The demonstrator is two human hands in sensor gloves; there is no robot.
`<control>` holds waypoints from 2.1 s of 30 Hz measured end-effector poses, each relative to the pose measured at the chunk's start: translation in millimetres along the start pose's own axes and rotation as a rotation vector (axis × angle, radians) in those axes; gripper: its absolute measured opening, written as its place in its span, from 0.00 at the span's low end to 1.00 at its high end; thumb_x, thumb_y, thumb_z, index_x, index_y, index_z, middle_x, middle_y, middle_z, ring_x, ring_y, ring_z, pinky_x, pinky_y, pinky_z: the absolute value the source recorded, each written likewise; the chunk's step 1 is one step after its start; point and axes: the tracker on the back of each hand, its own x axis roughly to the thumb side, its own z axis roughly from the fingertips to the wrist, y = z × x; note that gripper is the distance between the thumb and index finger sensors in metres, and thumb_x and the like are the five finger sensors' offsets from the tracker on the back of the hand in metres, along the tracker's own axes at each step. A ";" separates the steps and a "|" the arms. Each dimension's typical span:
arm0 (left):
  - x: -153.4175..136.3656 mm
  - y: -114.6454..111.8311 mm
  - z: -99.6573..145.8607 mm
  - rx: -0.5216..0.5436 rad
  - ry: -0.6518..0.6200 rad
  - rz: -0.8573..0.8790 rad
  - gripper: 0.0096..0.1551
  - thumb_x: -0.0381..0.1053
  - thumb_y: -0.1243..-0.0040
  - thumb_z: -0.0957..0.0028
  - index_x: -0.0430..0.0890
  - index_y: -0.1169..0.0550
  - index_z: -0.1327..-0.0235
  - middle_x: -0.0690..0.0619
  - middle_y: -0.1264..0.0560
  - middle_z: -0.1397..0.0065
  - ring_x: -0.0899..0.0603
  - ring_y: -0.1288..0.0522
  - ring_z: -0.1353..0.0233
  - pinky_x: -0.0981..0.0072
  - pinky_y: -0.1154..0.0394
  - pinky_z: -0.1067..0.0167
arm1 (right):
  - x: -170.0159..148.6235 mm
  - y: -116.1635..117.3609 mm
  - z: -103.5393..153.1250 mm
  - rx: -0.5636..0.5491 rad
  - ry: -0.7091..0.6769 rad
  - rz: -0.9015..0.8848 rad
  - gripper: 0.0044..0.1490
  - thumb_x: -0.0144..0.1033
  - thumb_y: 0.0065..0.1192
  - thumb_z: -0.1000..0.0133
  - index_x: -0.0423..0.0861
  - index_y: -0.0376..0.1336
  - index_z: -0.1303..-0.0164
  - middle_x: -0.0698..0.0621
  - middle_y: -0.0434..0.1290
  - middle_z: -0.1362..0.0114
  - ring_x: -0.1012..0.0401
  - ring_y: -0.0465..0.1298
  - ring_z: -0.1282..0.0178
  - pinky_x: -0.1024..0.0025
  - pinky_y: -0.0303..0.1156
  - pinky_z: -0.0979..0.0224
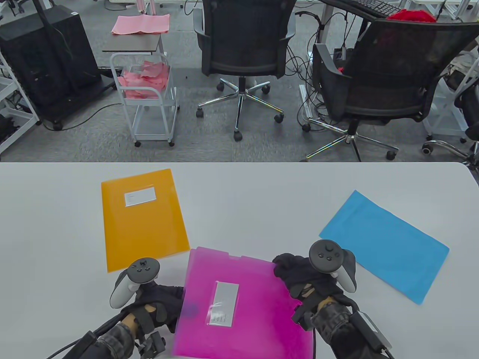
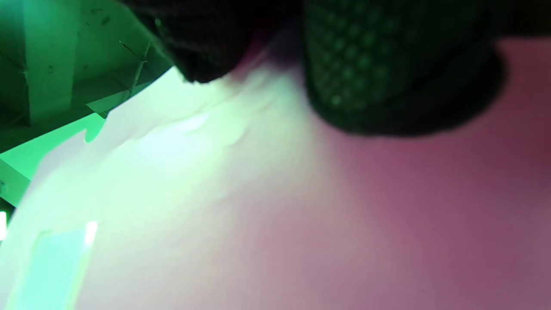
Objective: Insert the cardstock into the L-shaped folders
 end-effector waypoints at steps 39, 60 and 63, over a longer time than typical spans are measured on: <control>4.1 8.5 6.5 0.262 -0.091 -0.050 0.29 0.45 0.42 0.47 0.51 0.32 0.31 0.45 0.16 0.47 0.43 0.10 0.61 0.50 0.17 0.59 | -1.1 1.0 2.4 -0.047 0.084 0.140 0.38 0.43 0.66 0.57 0.46 0.57 0.37 0.34 0.67 0.37 0.52 0.82 0.75 0.60 0.80 0.74; -6.7 66.3 56.0 0.833 0.023 -0.536 0.47 0.64 0.47 0.47 0.44 0.49 0.24 0.37 0.31 0.29 0.30 0.19 0.39 0.38 0.24 0.48 | -42.7 -29.5 8.7 -0.214 0.216 -0.652 0.28 0.41 0.64 0.55 0.37 0.66 0.52 0.42 0.81 0.70 0.60 0.81 0.84 0.67 0.80 0.82; -11.3 67.8 54.6 0.825 0.036 -0.483 0.47 0.64 0.46 0.47 0.43 0.48 0.24 0.36 0.30 0.30 0.30 0.19 0.39 0.37 0.25 0.48 | -53.2 -19.7 9.8 -0.263 0.300 -0.738 0.31 0.40 0.61 0.53 0.34 0.62 0.48 0.41 0.81 0.66 0.59 0.82 0.81 0.67 0.81 0.80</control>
